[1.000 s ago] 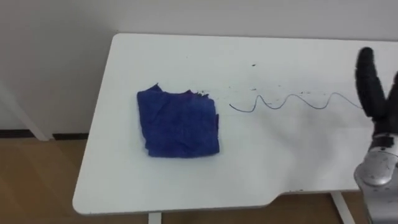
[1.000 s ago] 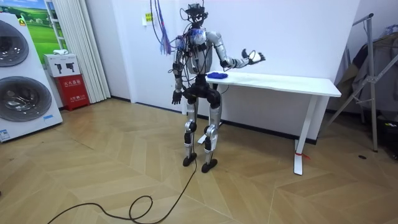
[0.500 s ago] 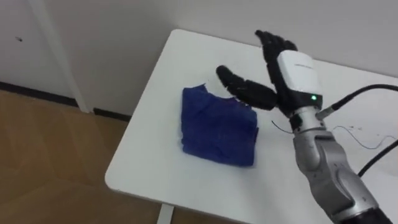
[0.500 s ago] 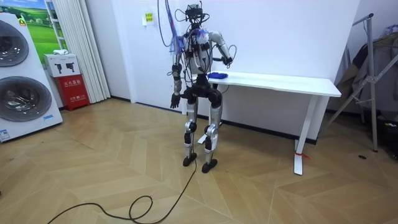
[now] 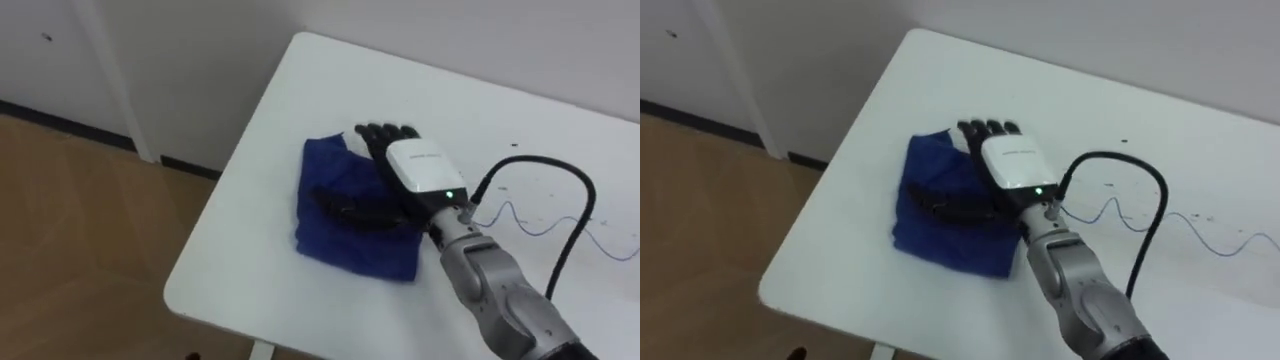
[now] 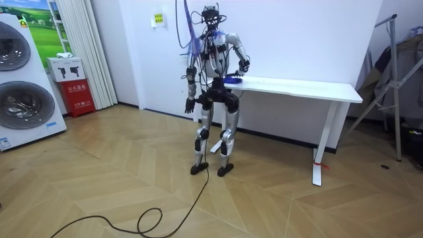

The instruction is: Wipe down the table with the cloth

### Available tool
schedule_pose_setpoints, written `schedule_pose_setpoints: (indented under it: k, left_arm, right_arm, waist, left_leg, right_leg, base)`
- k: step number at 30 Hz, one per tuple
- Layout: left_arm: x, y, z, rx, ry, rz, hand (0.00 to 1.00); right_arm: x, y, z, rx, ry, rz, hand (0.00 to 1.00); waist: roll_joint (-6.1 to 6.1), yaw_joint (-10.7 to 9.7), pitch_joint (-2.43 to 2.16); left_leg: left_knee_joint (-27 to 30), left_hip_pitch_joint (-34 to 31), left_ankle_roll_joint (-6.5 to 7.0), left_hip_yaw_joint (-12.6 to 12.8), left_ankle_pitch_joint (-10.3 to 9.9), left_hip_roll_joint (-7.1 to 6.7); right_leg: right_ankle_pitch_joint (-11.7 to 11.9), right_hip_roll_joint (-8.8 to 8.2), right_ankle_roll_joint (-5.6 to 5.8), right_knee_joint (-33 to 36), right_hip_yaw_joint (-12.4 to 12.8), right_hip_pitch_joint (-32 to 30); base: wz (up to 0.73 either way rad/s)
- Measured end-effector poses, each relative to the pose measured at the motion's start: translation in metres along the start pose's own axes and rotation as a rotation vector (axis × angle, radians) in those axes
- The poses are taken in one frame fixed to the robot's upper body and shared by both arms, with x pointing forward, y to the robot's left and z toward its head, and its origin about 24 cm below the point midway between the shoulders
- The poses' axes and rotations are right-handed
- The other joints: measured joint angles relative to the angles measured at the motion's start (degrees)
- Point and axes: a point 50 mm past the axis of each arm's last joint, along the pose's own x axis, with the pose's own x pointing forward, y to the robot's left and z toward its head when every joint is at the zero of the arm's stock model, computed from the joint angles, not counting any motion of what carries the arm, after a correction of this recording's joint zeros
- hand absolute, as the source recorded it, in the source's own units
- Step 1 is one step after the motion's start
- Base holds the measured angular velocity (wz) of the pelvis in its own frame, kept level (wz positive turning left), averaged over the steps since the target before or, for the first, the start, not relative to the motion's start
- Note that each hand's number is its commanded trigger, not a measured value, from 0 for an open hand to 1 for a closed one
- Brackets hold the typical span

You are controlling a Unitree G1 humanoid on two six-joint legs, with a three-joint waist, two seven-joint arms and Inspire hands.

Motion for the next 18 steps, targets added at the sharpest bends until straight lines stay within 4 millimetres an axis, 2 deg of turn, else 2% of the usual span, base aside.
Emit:
schedule_pose_setpoints:
  k: [1,2,3,4,5,6,10,11,13,15,18]
  left_arm:
    - [0.000,0.000,0.002,0.010,-0.009,-0.005,0.00]
    - [0.000,0.000,0.008,0.036,-0.038,-0.008,0.00]
    - [0.000,0.000,0.011,0.054,-0.057,-0.006,0.00]
    - [0.000,-0.001,0.011,0.058,-0.056,-0.007,0.00]
    - [-0.001,-0.004,0.006,0.068,-0.034,-0.020,0.00]
    - [-0.002,-0.007,0.001,0.073,-0.014,-0.034,0.00]
    - [-0.003,-0.009,-0.002,0.073,-0.006,-0.039,0.00]
    - [-0.002,-0.008,0.000,0.071,-0.009,-0.035,0.00]
    - [-0.002,-0.007,0.000,0.069,-0.008,-0.034,0.00]
    - [-0.002,-0.008,-0.001,0.070,-0.006,-0.040,0.00]
    - [-0.003,-0.009,0.000,0.070,-0.009,-0.045,0.00]
  right_arm:
    - [-0.002,0.007,-0.003,0.001,0.024,0.033,0.00]
    - [-0.006,0.013,-0.009,-0.001,0.046,0.047,0.00]
    - [-0.006,0.014,-0.014,-0.002,0.071,0.055,0.00]
    - [-0.007,0.018,-0.014,0.006,0.085,0.070,0.00]
    - [-0.008,0.026,-0.016,0.007,0.106,0.097,0.00]
    - [-0.010,0.030,-0.020,0.003,0.111,0.116,0.00]
    - [-0.012,0.035,-0.027,-0.022,0.140,0.129,0.00]
    - [-0.013,0.035,-0.031,-0.029,0.155,0.128,0.00]
    - [-0.014,0.037,-0.036,-0.036,0.174,0.137,0.00]
    - [-0.018,0.042,-0.042,-0.031,0.201,0.144,0.00]
    - [-0.027,0.047,-0.048,-0.016,0.234,0.132,0.00]
  waist:
    - [-0.13,-0.3,-0.02]
    - [-0.37,-0.4,0.04]
    - [-0.65,-0.4,0.07]
    - [-0.97,-0.1,-0.34]
    - [-0.70,0.0,-0.57]
    - [-0.79,-0.1,-0.49]
    - [-0.37,-0.2,-0.36]
    - [-0.17,0.0,-0.32]
    - [-0.15,0.1,-0.32]
    - [0.02,0.1,-0.32]
    - [0.18,0.0,-0.30]
  left_leg:
    - [-0.6,-0.3,-0.19,2.2,0.1,0.06]
    - [-2.8,-2.2,0.01,5.8,0.7,0.20]
    - [-3.3,-4.9,2.42,8.9,5.0,0.64]
    - [-2.1,-4.6,2.56,9.8,5.3,0.39]
    - [-2.1,-3.1,2.67,9.9,5.4,-0.02]
    - [-2.3,-1.7,2.68,9.6,5.4,-0.49]
    - [-2.5,-1.1,2.95,8.9,5.2,-1.31]
    - [-2.5,-1.2,3.73,8.8,4.7,-1.34]
    - [-2.3,-1.6,4.01,8.7,4.5,-1.66]
    - [-1.9,-1.6,4.30,8.1,4.3,-2.13]
    - [-1.6,-1.6,4.47,8.1,4.2,-2.59]
  right_leg:
    - [0.0,-0.44,0.00,0.0,1.0,0.6]
    - [-0.1,-1.30,0.18,-0.1,3.6,1.4]
    - [-0.7,-1.97,1.23,0.1,4.3,2.1]
    - [-1.1,-2.32,1.95,0.1,4.3,2.4]
    - [-1.6,-2.72,2.73,0.1,3.3,3.5]
    - [-1.9,-3.14,3.15,0.0,2.4,4.6]
    - [-2.1,-3.80,3.53,-0.1,1.0,5.5]
    - [-2.4,-3.76,3.87,0.0,0.9,5.5]
    - [-2.6,-3.76,3.87,0.1,0.2,5.5]
    - [-2.8,-4.16,3.97,0.4,-0.9,6.0]
    - [-3.0,-4.67,4.19,0.8,-1.1,6.0]
  base:
    - [0.52]
    - [0.42]
    - [0.27]
    - [0.09]
    - [0.06]
    - [0.07]
    - [0.09]
    - [0.12]
    - [0.10]
    - [0.10]
    - [0.05]
